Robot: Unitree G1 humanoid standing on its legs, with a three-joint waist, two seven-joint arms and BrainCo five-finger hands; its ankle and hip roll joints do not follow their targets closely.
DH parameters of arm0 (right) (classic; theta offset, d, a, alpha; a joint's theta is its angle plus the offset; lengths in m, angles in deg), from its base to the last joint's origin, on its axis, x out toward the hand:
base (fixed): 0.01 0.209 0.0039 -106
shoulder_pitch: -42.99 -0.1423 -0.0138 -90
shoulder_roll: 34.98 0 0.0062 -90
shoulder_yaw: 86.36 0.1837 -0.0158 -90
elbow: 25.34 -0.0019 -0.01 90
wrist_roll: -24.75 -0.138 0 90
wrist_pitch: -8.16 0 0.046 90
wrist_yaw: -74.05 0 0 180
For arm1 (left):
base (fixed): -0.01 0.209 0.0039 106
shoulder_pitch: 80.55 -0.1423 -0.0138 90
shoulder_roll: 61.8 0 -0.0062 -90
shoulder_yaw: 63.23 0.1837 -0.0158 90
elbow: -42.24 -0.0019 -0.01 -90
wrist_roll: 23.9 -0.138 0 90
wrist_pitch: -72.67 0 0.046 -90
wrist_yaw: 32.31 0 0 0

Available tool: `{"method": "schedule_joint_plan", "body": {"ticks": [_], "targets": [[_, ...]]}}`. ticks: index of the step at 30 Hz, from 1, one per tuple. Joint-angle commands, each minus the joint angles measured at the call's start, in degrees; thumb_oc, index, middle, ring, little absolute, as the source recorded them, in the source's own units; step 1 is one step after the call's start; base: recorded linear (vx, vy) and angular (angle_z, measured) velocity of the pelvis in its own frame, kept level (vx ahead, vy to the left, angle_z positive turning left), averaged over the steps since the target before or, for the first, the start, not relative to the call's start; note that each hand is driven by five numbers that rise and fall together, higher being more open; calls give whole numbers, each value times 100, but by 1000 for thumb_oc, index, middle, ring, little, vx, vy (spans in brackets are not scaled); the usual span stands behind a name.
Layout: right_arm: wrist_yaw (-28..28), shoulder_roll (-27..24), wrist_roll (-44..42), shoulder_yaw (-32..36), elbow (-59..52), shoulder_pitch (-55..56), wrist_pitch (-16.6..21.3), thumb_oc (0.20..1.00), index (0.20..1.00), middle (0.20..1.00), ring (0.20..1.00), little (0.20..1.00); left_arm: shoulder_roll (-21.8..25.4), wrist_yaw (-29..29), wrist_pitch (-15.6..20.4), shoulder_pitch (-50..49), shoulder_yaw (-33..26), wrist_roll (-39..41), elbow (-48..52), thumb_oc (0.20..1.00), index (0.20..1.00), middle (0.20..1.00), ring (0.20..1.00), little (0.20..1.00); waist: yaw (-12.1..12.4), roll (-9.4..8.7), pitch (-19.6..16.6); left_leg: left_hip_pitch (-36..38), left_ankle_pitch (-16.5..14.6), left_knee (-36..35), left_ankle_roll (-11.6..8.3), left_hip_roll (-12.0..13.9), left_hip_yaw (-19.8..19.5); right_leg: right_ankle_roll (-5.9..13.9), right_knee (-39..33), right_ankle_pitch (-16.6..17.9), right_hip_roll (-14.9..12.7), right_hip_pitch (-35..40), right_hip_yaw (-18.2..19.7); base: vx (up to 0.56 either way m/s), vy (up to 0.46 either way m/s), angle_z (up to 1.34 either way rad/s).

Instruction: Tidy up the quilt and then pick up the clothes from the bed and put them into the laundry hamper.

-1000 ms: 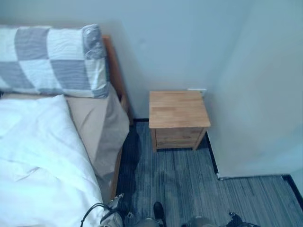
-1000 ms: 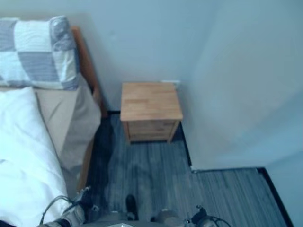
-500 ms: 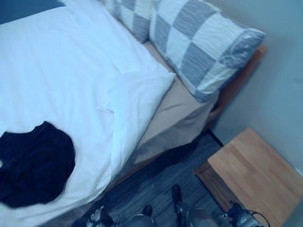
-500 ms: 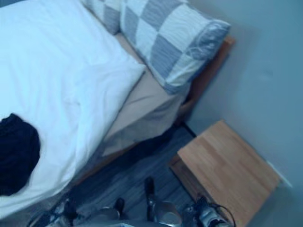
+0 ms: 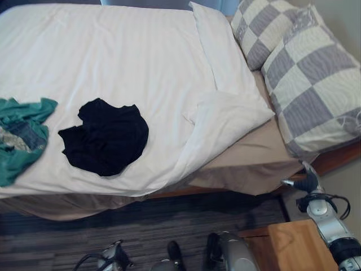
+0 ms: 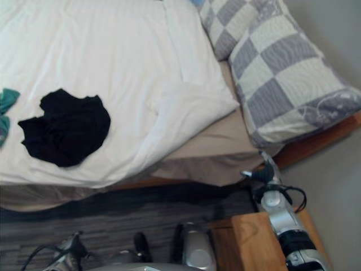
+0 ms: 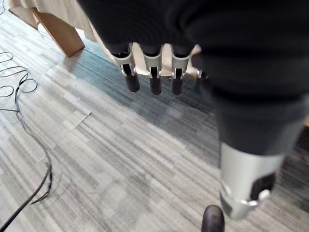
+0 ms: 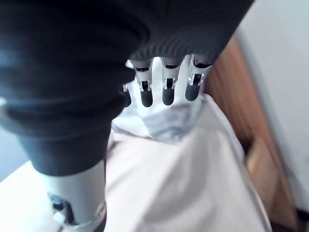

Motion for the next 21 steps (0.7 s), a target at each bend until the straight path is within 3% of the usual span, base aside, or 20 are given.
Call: {"method": "schedule_joint_plan", "body": {"ticks": [1, 3, 5, 12, 16, 20, 21], "targets": [[271, -502, 357, 184, -176, -592, 185, 1000, 1000, 1000, 1000, 1000, -3, -7, 95, 270, 68, -183, 102, 1000, 1000, 1000, 1000, 1000, -17, 238, 380, 201, -302, -308, -527, 473, -250, 317, -1434, 12, -78, 805, 535, 93, -157, 62], [219, -732, 479, 182, -400, -655, 184, 1000, 1000, 1000, 1000, 1000, 46, -62, 128, 347, 198, -315, 104, 1000, 1000, 1000, 1000, 1000, -15, 195, 330, 192, -413, -254, -549, 386, -557, 308, -2060, 3, -147, 1032, 1034, 114, -137, 91], [251, -917, 724, -170, -617, -1403, 109, 1000, 1000, 1000, 1000, 1000, 83, 4, 133, 397, 124, -184, 130, 1000, 1000, 1000, 1000, 1000, 123, 189, 261, 106, -343, -244, -586, 364, -628, 332, -2230, 370, -145, 991, 1044, 85, -201, 112], [219, -928, 928, -1513, -234, -3383, 82, 1000, 1000, 1000, 1000, 1000, -60, 193, 270, 509, 555, -30, 387, 1000, 1000, 1000, 1000, 1000, 370, 459, 515, -256, -52, -325, -727, 477, -740, 210, -2463, 441, -112, 824, 820, -15, -133, -1], [233, -630, 937, -2801, 1184, -5248, 67, 1000, 1000, 1000, 1000, 1000, -61, 378, 414, 813, 1132, -3, 469, 1000, 1000, 1000, 1000, 1000, 503, 758, 745, -678, 139, -367, -863, 539, -860, 159, -2597, 528, -73, 576, 652, -50, -58, 20], [217, -200, 896, -3301, 2285, -5932, 56, 1000, 1000, 1000, 1000, 1000, -151, 469, 507, 1030, 1356, 107, 491, 1000, 1000, 1000, 1000, 1000, 565, 887, 843, -885, 238, -367, -921, 577, -927, 131, -2576, 539, -27, 416, 599, -34, -48, 9], [144, 67, 909, -3492, 2988, -6162, -6, 627, 627, 627, 627, 627, -203, 501, 521, 1118, 1490, 109, 487, 1000, 1000, 1000, 1000, 1000, 595, 932, 883, -948, 275, -367, -945, 591, -948, 112, -2556, 527, -1, 373, 578, -36, -59, 15]]}}
